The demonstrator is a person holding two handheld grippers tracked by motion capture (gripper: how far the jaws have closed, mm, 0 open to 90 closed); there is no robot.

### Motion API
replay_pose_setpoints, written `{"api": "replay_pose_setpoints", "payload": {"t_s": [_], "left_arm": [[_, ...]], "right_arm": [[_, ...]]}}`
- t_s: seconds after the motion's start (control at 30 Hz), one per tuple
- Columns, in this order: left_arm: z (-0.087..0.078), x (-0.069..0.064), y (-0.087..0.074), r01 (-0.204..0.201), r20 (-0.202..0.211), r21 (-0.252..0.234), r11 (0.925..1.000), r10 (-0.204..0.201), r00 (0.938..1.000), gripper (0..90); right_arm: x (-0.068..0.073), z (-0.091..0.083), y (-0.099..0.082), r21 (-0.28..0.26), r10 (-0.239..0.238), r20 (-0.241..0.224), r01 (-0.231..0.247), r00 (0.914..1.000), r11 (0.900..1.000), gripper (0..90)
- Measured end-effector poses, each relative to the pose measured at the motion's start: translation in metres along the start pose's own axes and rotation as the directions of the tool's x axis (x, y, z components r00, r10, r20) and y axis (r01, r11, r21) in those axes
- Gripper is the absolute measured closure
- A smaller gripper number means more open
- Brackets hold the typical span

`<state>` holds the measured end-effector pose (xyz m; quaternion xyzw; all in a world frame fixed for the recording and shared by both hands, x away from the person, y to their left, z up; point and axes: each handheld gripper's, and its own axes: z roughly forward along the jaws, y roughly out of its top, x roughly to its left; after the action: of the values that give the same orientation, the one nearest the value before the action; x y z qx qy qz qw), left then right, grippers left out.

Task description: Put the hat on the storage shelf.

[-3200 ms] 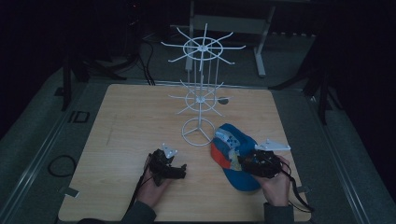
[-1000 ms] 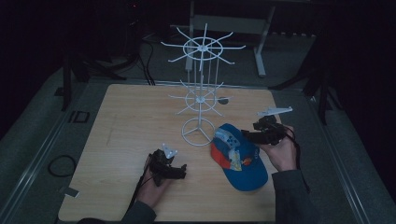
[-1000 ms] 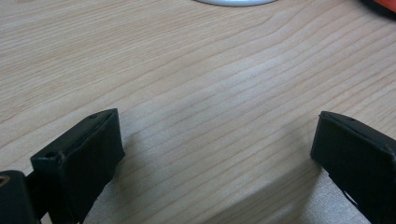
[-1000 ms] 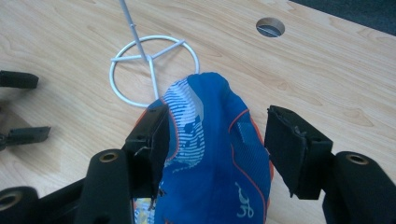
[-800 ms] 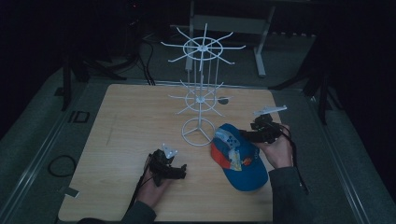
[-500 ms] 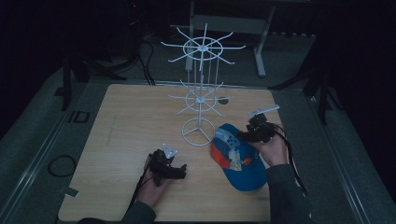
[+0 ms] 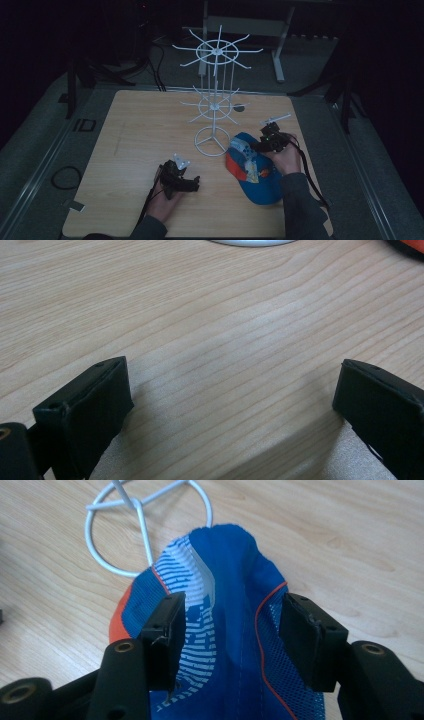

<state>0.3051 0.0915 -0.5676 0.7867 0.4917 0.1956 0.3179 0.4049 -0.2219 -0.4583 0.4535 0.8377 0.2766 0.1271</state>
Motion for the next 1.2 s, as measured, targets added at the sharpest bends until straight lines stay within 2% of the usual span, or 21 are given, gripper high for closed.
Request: {"api": "replay_pose_setpoints", "payload": {"t_s": [0.33, 0.57, 0.73, 0.9, 1.0, 1.1, 1.2], "left_arm": [[0.000, 0.000, 0.000, 0.001, 0.001, 0.000, 1.0000, -0.001, 1.0000, 2.6], [0.000, 0.000, 0.000, 0.001, 0.001, 0.000, 1.0000, -0.001, 1.0000, 2.6], [0.000, 0.000, 0.000, 0.001, 0.001, 0.000, 1.0000, -0.001, 1.0000, 2.6], [0.000, 0.000, 0.000, 0.001, 0.001, 0.000, 1.0000, -0.001, 1.0000, 2.6], [0.000, 0.000, 0.000, 0.001, 0.001, 0.000, 1.0000, -0.001, 1.0000, 2.6], [0.000, 0.000, 0.000, 0.001, 0.001, 0.000, 1.0000, -0.001, 1.0000, 2.6], [0.000, 0.000, 0.000, 0.001, 0.001, 0.000, 1.0000, -0.001, 1.0000, 2.6]], "right_arm": [[-0.003, 0.016, 0.001, 0.065, 0.012, -0.008, -0.011, 0.9999, 0.9978, 43.6], [-0.003, 0.031, 0.001, 0.124, -0.001, -0.006, 0.001, 1.0000, 0.9923, 44.6], [-0.003, 0.038, 0.002, 0.153, 0.006, -0.026, -0.002, 0.9996, 0.9883, 48.1], [-0.004, 0.044, 0.002, 0.165, 0.004, -0.034, 0.002, 0.9994, 0.9864, 60.2], [-0.003, 0.045, 0.002, 0.163, 0.002, -0.056, 0.007, 0.9984, 0.9866, 69.0], [-0.001, 0.044, 0.002, 0.159, -0.014, -0.074, 0.025, 0.9972, 0.9870, 79.2], [0.000, 0.043, 0.001, 0.157, -0.043, -0.091, 0.057, 0.9949, 0.9860, 84.8]]}}
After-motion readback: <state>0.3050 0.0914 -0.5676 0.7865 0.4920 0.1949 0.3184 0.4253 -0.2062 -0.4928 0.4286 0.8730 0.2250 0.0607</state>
